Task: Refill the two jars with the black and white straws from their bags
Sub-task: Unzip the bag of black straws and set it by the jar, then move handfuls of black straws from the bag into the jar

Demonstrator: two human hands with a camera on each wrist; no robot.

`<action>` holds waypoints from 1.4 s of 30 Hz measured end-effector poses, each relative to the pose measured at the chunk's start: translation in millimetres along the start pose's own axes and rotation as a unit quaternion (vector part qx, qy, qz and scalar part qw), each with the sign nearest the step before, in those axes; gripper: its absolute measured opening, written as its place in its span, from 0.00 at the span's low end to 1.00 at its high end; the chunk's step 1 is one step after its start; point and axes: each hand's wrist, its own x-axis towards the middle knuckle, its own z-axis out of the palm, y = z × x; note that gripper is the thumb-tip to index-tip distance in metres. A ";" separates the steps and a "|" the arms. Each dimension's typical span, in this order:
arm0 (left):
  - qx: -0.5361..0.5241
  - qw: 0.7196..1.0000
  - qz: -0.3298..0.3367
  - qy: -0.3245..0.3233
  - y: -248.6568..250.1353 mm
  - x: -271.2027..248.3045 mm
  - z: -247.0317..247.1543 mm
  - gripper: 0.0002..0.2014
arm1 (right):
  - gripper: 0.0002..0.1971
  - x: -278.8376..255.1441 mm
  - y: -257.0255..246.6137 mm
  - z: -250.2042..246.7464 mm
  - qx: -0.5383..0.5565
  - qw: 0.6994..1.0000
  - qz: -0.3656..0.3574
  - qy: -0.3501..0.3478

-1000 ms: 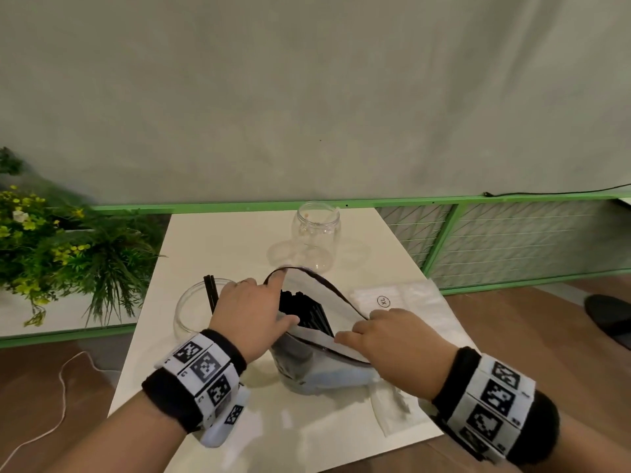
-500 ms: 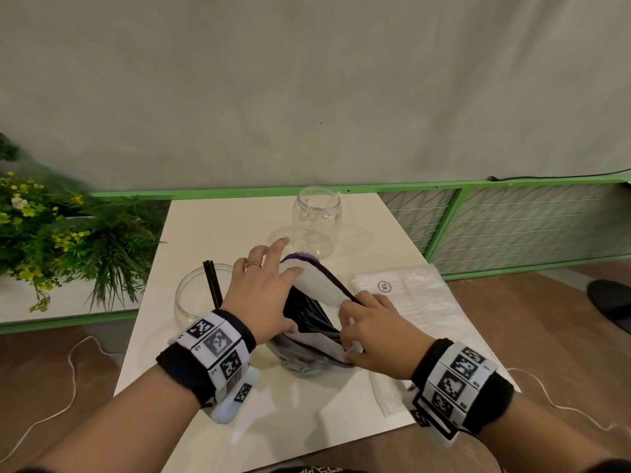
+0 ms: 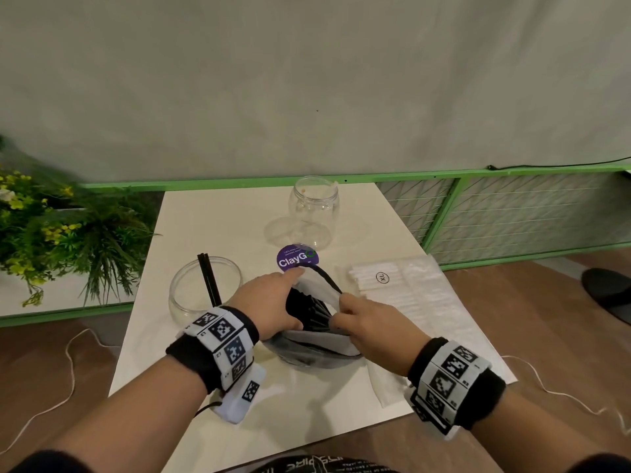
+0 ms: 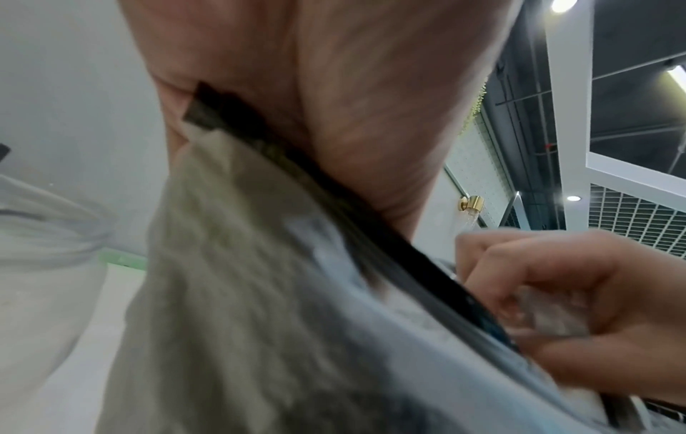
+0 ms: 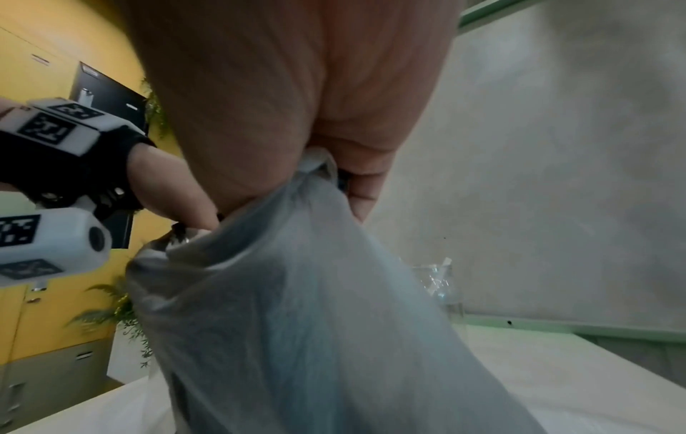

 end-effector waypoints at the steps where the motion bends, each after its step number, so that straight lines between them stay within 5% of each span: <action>1: 0.001 1.000 0.002 0.006 -0.9 0.0 0.0 0.45 | 0.15 -0.6 1.8 1.2 -0.011 1.000 -0.010 0.019; 5: -0.040 0.999 0.001 0.026 -8.5 -2.2 0.7 0.37 | 0.21 -6.7 8.6 1.2 -0.069 0.997 -0.030 0.027; 12: -0.146 0.989 -0.008 -0.009 -16.1 0.2 3.9 0.39 | 0.42 6.0 5.6 1.1 0.053 0.987 0.143 -0.045; 16: -0.163 0.986 0.005 -0.024 -17.0 1.8 5.0 0.22 | 0.45 8.4 13.2 -0.7 0.234 0.954 0.160 -0.095; 18: -0.164 0.986 0.010 -0.033 -17.3 2.2 5.3 0.16 | 0.49 6.3 14.6 3.8 0.241 0.947 0.179 -0.115; 26: -0.194 0.978 0.028 -0.064 -15.4 1.4 5.1 0.11 | 0.50 20.4 11.3 31.2 0.211 0.961 0.173 -0.043; 34: -0.180 0.983 -0.006 0.021 -20.4 -14.4 0.2 0.12 | 0.31 37.1 -3.4 44.7 0.280 0.948 0.150 0.023; 39: -0.147 0.983 -0.028 0.105 -39.3 -42.8 -17.9 0.09 | 0.13 40.2 -6.1 46.1 0.452 0.868 0.167 0.119; 42: -0.121 0.987 -0.077 0.074 -48.1 -54.5 -19.1 0.11 | 0.09 38.0 -3.5 48.7 0.479 0.851 0.186 0.108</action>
